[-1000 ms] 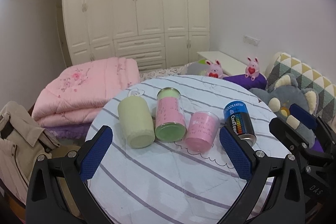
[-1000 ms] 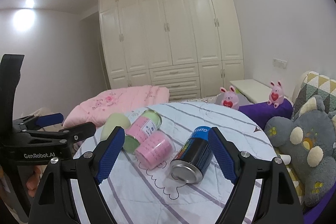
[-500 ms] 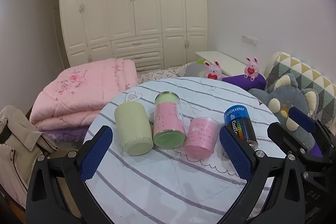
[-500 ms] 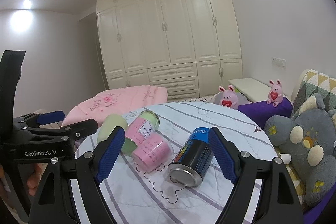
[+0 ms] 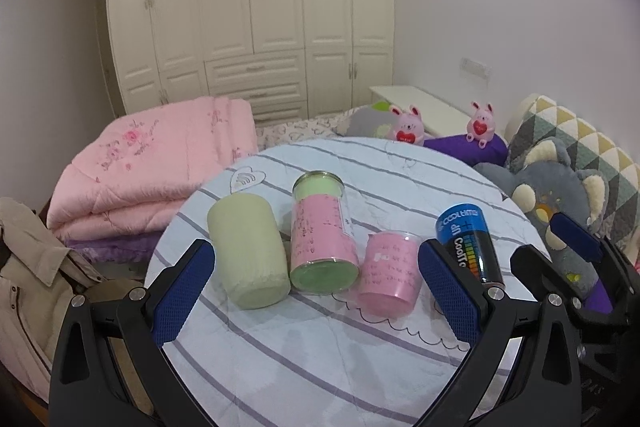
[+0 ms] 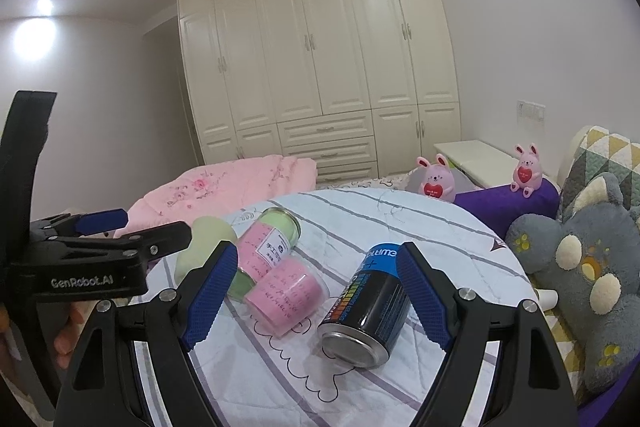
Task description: Flip cup upright
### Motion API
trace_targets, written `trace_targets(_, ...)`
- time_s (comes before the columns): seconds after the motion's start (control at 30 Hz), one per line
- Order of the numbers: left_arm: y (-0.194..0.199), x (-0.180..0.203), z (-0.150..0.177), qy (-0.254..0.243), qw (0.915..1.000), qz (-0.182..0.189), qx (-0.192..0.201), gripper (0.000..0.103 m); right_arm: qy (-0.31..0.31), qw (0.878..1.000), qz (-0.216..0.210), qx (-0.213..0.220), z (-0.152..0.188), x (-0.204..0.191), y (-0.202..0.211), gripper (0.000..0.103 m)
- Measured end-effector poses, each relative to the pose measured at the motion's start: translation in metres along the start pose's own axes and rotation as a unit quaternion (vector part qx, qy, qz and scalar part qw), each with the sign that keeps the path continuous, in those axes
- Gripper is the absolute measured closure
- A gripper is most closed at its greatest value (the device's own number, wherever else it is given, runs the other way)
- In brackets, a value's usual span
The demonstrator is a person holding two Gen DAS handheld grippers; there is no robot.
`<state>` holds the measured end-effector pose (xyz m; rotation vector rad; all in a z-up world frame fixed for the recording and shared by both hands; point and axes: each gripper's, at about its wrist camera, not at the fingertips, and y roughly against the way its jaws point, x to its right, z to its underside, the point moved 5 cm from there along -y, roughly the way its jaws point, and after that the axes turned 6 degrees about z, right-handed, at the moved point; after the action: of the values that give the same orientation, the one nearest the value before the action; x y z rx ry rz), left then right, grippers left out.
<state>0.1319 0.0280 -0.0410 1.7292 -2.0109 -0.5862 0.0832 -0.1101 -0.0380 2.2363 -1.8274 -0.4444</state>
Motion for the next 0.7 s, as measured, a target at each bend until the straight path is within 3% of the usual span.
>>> trace_targets(0.1, -0.016, -0.004, -0.005, 0.011, 0.9996, 0.007, -0.024, 0.0, 0.002, 1.0, 0.004, -0.007, -0.001, 0.0, -0.009, 0.02)
trace_targets(0.3, -0.082, -0.013, -0.01, 0.053, 0.9849, 0.062, -0.153, 0.0, -0.025, 1.0, 0.003, -0.018, -0.002, 0.008, -0.023, 0.02)
trace_targets(0.47, -0.123, -0.02, -0.007, 0.053, 0.9738, 0.018, -0.22, 0.0, -0.054, 0.998, 0.002, -0.027, -0.003, 0.019, -0.032, 0.02)
trace_targets(0.53, -0.129, -0.017, -0.011, 0.022, 0.9755, -0.011, -0.218, 0.0, -0.063, 0.997, 0.004, -0.035, -0.002, 0.023, -0.037, 0.02)
trace_targets(0.7, -0.145, -0.01, -0.017, -0.006, 0.9701, -0.022, -0.242, 0.0, -0.083, 0.995, 0.003, -0.052, -0.001, 0.03, -0.051, 0.02)
